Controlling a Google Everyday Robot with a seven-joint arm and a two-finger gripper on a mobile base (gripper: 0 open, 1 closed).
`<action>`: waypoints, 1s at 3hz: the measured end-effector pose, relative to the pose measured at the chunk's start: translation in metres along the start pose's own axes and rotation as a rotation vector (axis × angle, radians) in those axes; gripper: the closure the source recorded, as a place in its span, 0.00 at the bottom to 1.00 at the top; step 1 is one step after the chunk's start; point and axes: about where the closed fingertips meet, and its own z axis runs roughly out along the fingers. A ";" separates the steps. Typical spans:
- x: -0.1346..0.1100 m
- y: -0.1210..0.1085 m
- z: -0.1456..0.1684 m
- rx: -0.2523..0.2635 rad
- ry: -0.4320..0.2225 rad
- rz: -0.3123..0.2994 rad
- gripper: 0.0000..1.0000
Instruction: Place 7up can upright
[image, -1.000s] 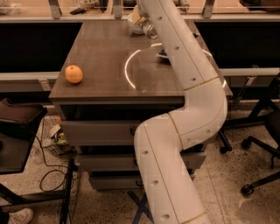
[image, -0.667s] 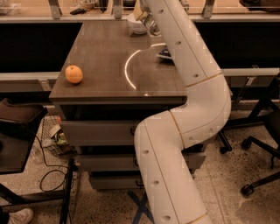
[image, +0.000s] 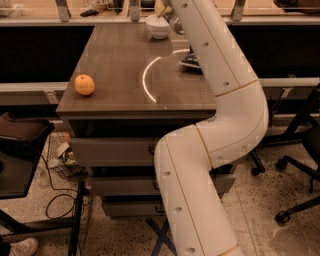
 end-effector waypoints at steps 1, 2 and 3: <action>0.003 0.001 -0.005 0.009 0.030 -0.016 1.00; -0.001 -0.001 -0.020 0.040 0.045 -0.053 1.00; -0.005 -0.004 -0.031 0.067 0.055 -0.084 1.00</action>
Offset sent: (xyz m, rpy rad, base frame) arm -0.0320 -0.0035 0.0366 -0.1336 0.0296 -0.0232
